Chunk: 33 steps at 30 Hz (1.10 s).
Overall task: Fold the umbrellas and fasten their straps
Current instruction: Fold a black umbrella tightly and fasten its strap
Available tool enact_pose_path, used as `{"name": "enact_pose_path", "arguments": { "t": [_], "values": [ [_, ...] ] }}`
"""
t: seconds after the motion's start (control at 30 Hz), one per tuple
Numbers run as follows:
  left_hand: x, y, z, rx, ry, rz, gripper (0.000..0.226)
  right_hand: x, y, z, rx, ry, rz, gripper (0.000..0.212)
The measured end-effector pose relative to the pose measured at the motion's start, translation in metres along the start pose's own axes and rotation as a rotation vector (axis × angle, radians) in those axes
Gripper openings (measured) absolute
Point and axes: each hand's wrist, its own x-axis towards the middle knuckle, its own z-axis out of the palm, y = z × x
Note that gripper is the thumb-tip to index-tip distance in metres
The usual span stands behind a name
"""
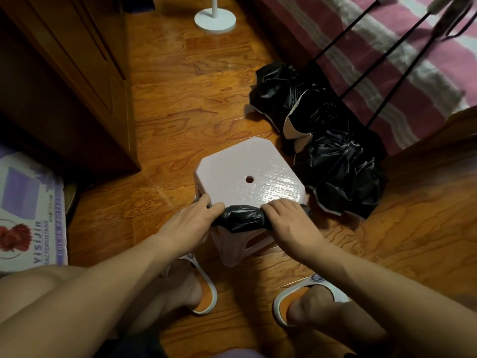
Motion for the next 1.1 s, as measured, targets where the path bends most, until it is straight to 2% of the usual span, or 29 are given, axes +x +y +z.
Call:
{"name": "enact_pose_path", "arguments": {
  "t": [0.07, 0.17, 0.3, 0.37, 0.4, 0.47, 0.53, 0.57, 0.63, 0.7, 0.77, 0.83, 0.9, 0.93, 1.0, 1.1],
  "values": [
    [0.002, 0.000, -0.004, -0.020, -0.007, -0.006, 0.033, 0.007, 0.004, -0.004, -0.048, 0.008, -0.005, 0.037],
    [0.005, -0.006, -0.015, -0.130, -0.021, -0.048, 0.032, 0.016, 0.007, -0.023, -0.058, -0.101, 0.053, 0.038],
    [-0.003, -0.004, -0.058, -0.313, 0.038, -0.129, 0.032, 0.022, -0.001, -0.083, 0.117, -0.196, 0.092, 0.037],
    [-0.024, 0.009, -0.086, -0.218, 0.107, -0.171, 0.059, 0.020, -0.009, -0.126, 0.182, -0.202, 0.082, 0.034],
    [-0.038, 0.021, -0.100, -0.108, 0.200, -0.131, 0.073, 0.017, -0.013, -0.148, 0.201, -0.204, 0.083, 0.032],
    [-0.064, 0.056, -0.122, 0.153, 0.378, 0.106, 0.085, 0.007, -0.021, -0.184, 0.280, -0.223, 0.087, 0.027],
    [-0.075, 0.088, -0.124, 0.370, 0.399, 0.299, 0.086, -0.004, -0.034, -0.208, 0.382, -0.270, 0.052, 0.025],
    [-0.074, 0.099, -0.123, 0.435, 0.376, 0.318, 0.085, -0.010, -0.038, -0.215, 0.438, -0.319, 0.029, 0.025],
    [-0.066, 0.110, -0.130, 0.479, 0.302, 0.272, 0.076, -0.022, -0.042, -0.218, 0.542, -0.437, 0.026, 0.028],
    [-0.062, 0.111, -0.143, 0.437, 0.176, 0.206, 0.052, -0.037, -0.037, -0.208, 0.617, -0.468, 0.074, 0.031],
    [-0.063, 0.110, -0.146, 0.315, 0.030, 0.116, 0.042, -0.046, -0.026, -0.190, 0.696, -0.355, 0.135, 0.032],
    [-0.066, 0.112, -0.141, 0.104, -0.078, -0.034, 0.044, -0.049, -0.015, -0.175, 0.768, -0.046, 0.241, 0.032],
    [-0.070, 0.118, -0.135, -0.198, -0.099, -0.173, 0.037, -0.051, -0.006, -0.169, 0.885, 0.325, 0.424, 0.022],
    [-0.071, 0.120, -0.132, -0.345, -0.084, -0.210, 0.033, -0.051, -0.002, -0.168, 0.925, 0.454, 0.511, 0.016],
    [-0.073, 0.127, -0.129, -0.604, -0.050, -0.247, 0.027, -0.054, 0.002, -0.163, 0.929, 0.536, 0.609, 0.009],
    [-0.075, 0.137, -0.122, -0.841, -0.031, -0.262, 0.023, -0.055, -0.003, -0.159, 0.934, 0.523, 0.631, 0.014]
  ]
}}
